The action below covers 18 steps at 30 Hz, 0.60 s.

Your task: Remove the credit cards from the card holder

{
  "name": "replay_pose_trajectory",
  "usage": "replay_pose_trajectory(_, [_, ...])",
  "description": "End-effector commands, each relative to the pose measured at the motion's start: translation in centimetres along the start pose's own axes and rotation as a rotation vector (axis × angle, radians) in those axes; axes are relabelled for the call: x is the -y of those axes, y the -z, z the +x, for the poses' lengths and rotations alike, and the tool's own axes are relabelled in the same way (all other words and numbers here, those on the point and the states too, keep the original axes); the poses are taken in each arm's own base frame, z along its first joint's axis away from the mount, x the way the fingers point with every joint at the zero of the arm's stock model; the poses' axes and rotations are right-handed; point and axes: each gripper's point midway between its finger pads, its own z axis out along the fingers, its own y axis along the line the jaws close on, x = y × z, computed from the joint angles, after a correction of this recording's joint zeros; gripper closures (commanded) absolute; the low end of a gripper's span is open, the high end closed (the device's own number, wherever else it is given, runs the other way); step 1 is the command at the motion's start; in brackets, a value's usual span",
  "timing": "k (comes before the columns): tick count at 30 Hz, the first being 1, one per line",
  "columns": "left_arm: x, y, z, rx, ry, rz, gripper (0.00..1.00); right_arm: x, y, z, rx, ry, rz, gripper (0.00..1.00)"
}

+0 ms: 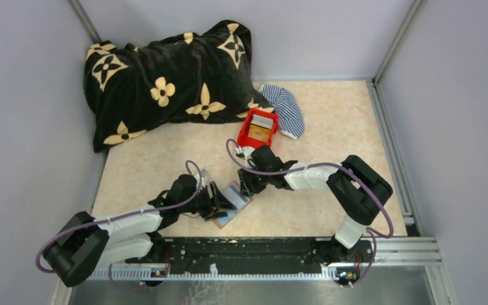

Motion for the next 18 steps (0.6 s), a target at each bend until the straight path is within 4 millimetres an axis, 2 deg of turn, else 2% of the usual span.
replay_pose_trajectory(1, [-2.3,0.3,0.3,0.005,0.019,-0.076,0.30,0.2,-1.1,0.9,-0.035,0.015,-0.016,0.61])
replay_pose_trajectory(8, [-2.4,0.3,0.2,0.012,0.020,-0.073,0.31,-0.9,-1.2,1.5,-0.044,0.011,-0.060,0.61])
replay_pose_trajectory(18, [-2.4,0.0,0.2,0.000,0.022,-0.062,0.31,-3.6,0.2,-0.1,-0.003,0.051,-0.108,0.68])
